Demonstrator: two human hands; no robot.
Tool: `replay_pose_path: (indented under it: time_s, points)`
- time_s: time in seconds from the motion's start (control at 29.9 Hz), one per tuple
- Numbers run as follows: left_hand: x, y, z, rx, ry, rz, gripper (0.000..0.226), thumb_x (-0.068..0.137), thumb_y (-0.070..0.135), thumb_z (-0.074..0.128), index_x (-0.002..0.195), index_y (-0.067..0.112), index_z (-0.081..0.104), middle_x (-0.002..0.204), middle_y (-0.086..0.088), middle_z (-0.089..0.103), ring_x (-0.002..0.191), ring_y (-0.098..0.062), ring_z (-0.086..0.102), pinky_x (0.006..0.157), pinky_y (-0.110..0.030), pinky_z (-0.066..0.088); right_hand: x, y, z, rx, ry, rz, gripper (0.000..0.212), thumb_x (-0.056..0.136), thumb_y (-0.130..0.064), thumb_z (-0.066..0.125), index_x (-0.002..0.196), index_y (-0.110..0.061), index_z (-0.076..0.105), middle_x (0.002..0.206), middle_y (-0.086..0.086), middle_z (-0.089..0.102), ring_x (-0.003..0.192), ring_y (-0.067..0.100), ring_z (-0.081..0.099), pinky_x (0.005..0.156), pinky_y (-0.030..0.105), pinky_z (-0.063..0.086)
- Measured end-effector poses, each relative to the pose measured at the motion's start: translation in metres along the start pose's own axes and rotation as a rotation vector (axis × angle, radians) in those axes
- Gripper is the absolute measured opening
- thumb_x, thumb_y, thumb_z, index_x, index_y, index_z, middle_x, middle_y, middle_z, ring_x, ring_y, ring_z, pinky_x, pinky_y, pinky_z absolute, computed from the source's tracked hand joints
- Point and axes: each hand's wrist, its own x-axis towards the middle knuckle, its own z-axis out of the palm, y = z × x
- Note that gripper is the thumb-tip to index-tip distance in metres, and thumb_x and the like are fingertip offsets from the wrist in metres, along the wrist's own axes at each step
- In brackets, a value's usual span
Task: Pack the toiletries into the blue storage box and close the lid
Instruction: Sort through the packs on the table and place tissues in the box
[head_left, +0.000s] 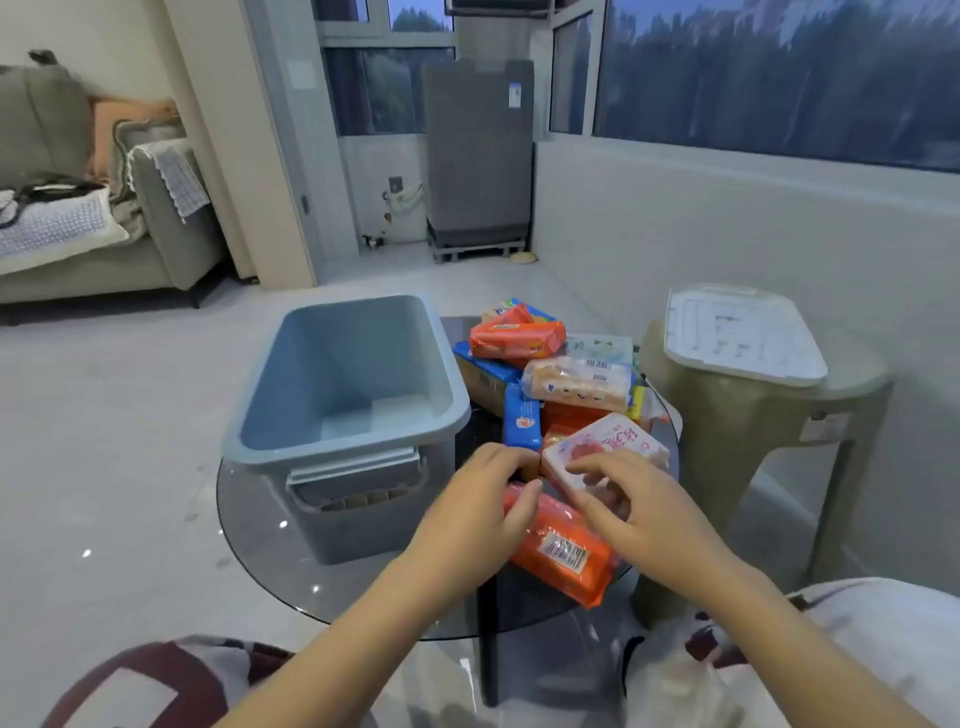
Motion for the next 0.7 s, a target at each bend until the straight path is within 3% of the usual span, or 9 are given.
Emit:
replay_pose_path:
  time_s: [0.17, 0.3, 0.37, 0.5, 0.6, 0.7]
  points:
    - [0.008, -0.014, 0.020, -0.035, -0.002, -0.097, 0.039, 0.091, 0.036, 0.052, 0.130, 0.027, 0.051, 0.128, 0.007, 0.048, 0.113, -0.007, 0.051, 0.095, -0.024, 0.043, -0.006, 0.012, 0.009, -0.008, 0.069, 0.070, 0.027, 0.083, -0.038, 0.060, 0.110, -0.034, 0.058, 0.094, -0.026, 0.043, 0.083, -0.003, 0.052, 0.066, 0.014, 0.041]
    - [0.018, -0.011, 0.032, -0.126, 0.087, -0.119, 0.033, 0.090, 0.037, 0.054, 0.122, 0.028, 0.054, 0.116, 0.009, 0.048, 0.104, -0.003, 0.052, 0.089, -0.018, 0.042, -0.001, 0.020, 0.008, 0.005, 0.242, 0.145, 0.029, 0.082, -0.032, 0.063, 0.111, -0.029, 0.061, 0.100, -0.013, 0.045, 0.082, 0.003, 0.053, 0.068, 0.017, 0.042]
    - [0.023, -0.007, 0.038, -0.145, 0.101, -0.136, 0.034, 0.089, 0.038, 0.055, 0.121, 0.027, 0.054, 0.111, 0.010, 0.047, 0.096, -0.001, 0.055, 0.087, -0.020, 0.046, 0.002, 0.026, 0.007, -0.029, 0.337, 0.210, 0.035, 0.081, -0.034, 0.065, 0.114, -0.026, 0.060, 0.105, -0.009, 0.042, 0.093, 0.009, 0.052, 0.072, 0.020, 0.042]
    - [0.029, -0.001, 0.047, -0.118, 0.088, -0.177, 0.041, 0.088, 0.046, 0.054, 0.124, 0.029, 0.051, 0.109, 0.010, 0.046, 0.089, -0.002, 0.057, 0.081, -0.020, 0.049, 0.013, 0.037, 0.006, -0.099, 0.397, 0.314, 0.050, 0.077, -0.043, 0.066, 0.122, -0.026, 0.054, 0.119, -0.001, 0.036, 0.119, 0.017, 0.031, 0.085, 0.025, 0.034]
    - [0.031, 0.001, 0.048, -0.104, 0.111, -0.203, 0.040, 0.087, 0.048, 0.054, 0.121, 0.029, 0.053, 0.106, 0.012, 0.046, 0.084, -0.001, 0.057, 0.076, -0.019, 0.050, 0.020, 0.038, 0.006, -0.051, 0.383, 0.346, 0.051, 0.077, -0.045, 0.065, 0.124, -0.029, 0.053, 0.121, -0.001, 0.041, 0.119, 0.017, 0.030, 0.086, 0.025, 0.034]
    - [0.039, 0.004, 0.046, -0.100, 0.151, -0.183, 0.036, 0.087, 0.047, 0.056, 0.118, 0.028, 0.055, 0.104, 0.012, 0.044, 0.080, 0.002, 0.055, 0.069, -0.009, 0.042, 0.027, 0.037, 0.005, -0.144, 0.411, 0.332, 0.049, 0.077, -0.048, 0.064, 0.123, -0.034, 0.055, 0.117, -0.001, 0.051, 0.112, 0.017, 0.033, 0.089, 0.031, 0.034]
